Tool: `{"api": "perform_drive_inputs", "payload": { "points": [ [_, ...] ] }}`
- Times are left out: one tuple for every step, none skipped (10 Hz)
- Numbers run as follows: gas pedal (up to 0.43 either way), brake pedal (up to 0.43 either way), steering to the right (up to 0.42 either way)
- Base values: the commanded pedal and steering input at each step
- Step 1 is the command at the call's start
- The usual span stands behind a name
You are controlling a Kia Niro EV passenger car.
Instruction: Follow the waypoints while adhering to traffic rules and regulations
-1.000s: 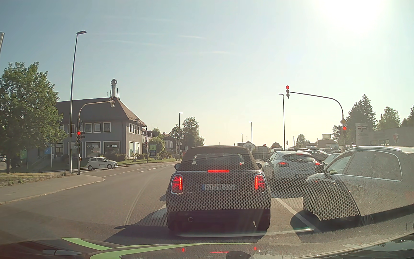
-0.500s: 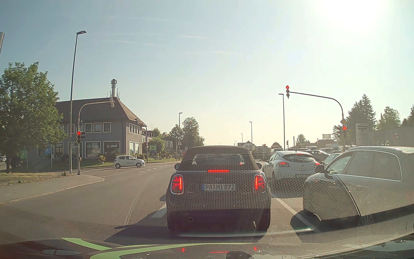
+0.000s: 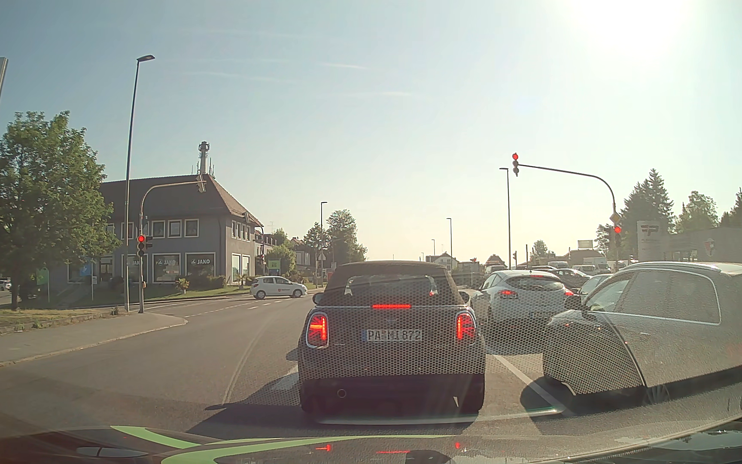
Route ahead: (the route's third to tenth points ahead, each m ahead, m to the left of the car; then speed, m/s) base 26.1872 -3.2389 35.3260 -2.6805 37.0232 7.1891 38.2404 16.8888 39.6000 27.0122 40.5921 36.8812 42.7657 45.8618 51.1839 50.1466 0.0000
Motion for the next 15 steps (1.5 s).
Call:
{"api": "perform_drive_inputs", "payload": {
  "points": [
    [0.000, 0.293, -0.005],
    [0.000, 0.293, -0.005],
    [0.000, 0.299, -0.005],
    [0.000, 0.299, -0.005],
    [0.000, 0.299, -0.005],
    [0.000, 0.299, -0.005],
    [0.000, 0.299, -0.005],
    [0.000, 0.293, -0.005],
    [0.000, 0.293, -0.005],
    [0.000, 0.299, -0.005],
    [0.000, 0.293, -0.005],
    [0.000, 0.293, -0.005],
    [0.000, 0.293, -0.005],
    [0.000, 0.293, -0.005],
    [0.000, 0.293, -0.005]
  ]
}}
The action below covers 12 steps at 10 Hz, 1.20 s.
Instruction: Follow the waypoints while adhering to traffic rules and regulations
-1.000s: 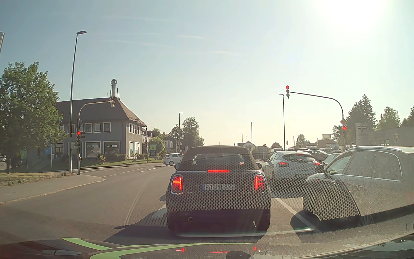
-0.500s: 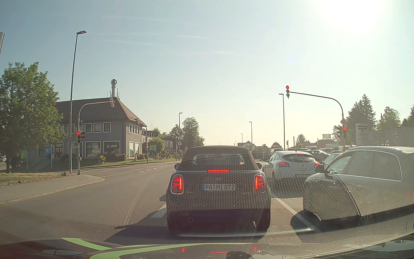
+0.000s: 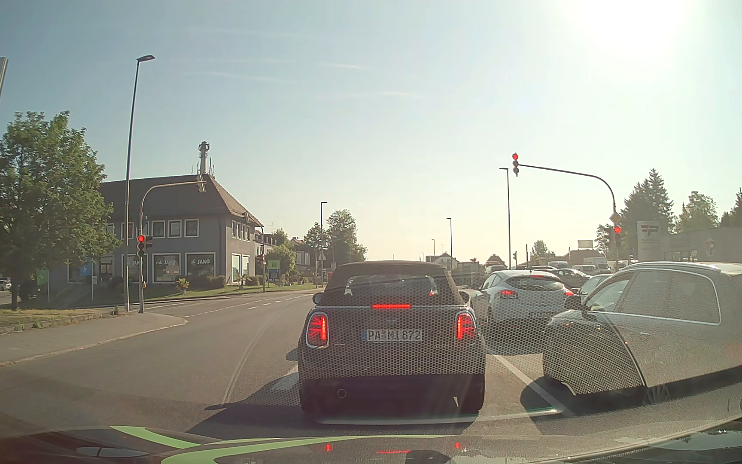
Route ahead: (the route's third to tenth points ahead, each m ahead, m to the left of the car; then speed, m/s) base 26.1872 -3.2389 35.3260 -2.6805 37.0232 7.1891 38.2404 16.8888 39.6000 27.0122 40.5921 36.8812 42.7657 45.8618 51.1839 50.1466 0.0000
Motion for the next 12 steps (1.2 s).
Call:
{"api": "perform_drive_inputs", "payload": {
  "points": [
    [0.000, 0.299, -0.005],
    [0.000, 0.299, -0.005],
    [0.000, 0.299, -0.006],
    [0.000, 0.299, -0.006],
    [0.000, 0.293, -0.005],
    [0.000, 0.299, -0.005],
    [0.000, 0.293, -0.005],
    [0.000, 0.293, -0.005],
    [0.000, 0.299, -0.005],
    [0.000, 0.293, -0.005],
    [0.000, 0.293, -0.005],
    [0.000, 0.293, -0.005]
  ]
}}
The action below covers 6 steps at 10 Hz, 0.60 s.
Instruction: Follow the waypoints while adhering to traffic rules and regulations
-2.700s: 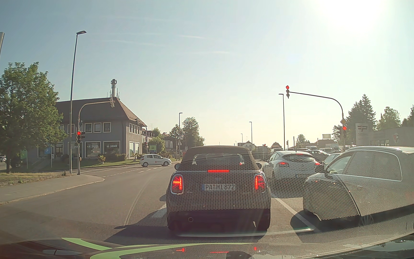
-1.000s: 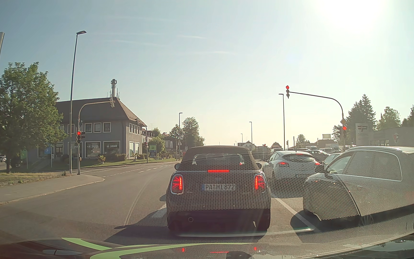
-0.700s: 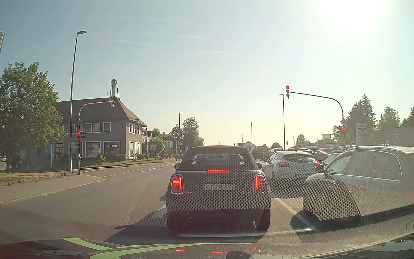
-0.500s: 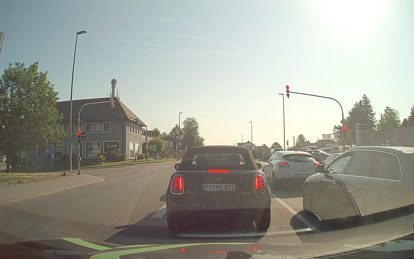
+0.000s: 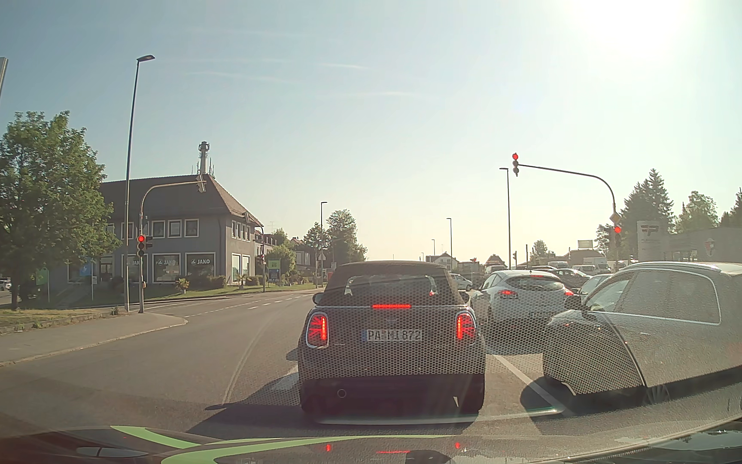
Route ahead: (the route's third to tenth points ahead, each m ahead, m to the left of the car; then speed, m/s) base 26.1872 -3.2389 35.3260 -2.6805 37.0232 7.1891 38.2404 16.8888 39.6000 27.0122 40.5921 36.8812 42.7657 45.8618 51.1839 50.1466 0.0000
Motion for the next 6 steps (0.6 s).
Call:
{"api": "perform_drive_inputs", "payload": {
  "points": [
    [0.000, 0.299, -0.005],
    [0.000, 0.293, -0.005],
    [0.000, 0.293, -0.005],
    [0.000, 0.293, -0.006],
    [0.000, 0.293, -0.005],
    [0.000, 0.299, -0.005]
  ]
}}
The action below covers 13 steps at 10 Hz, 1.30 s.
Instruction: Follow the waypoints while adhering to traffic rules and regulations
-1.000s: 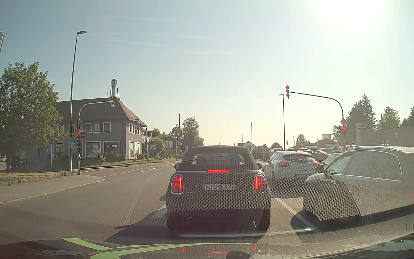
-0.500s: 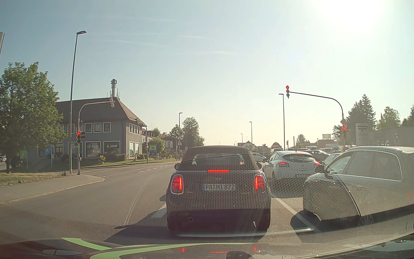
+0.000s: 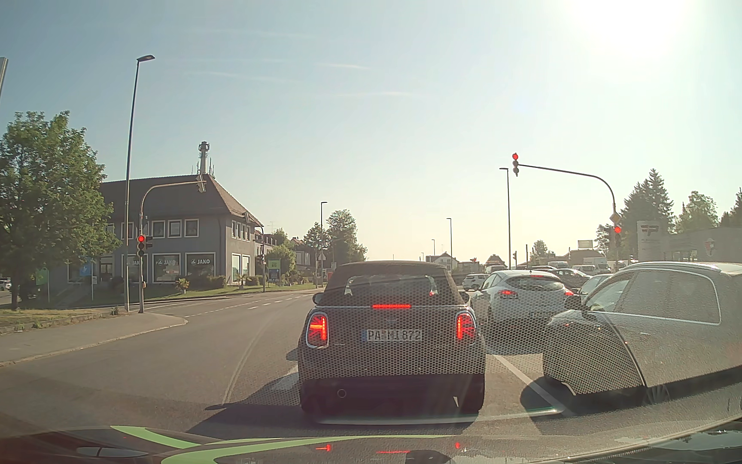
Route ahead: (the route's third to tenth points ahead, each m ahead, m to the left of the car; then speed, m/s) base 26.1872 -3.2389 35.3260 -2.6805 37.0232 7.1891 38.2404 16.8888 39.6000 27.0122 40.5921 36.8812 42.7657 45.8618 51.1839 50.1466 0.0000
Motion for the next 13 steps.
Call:
{"api": "perform_drive_inputs", "payload": {
  "points": [
    [0.000, 0.299, -0.005],
    [0.000, 0.299, -0.005],
    [0.000, 0.293, -0.005],
    [0.000, 0.299, -0.005],
    [0.000, 0.293, -0.005],
    [0.000, 0.293, -0.005],
    [0.000, 0.293, -0.005],
    [0.000, 0.293, -0.005],
    [0.000, 0.293, -0.005],
    [0.000, 0.299, -0.005],
    [0.000, 0.293, -0.005],
    [0.000, 0.293, -0.005],
    [0.000, 0.293, -0.005]
  ]
}}
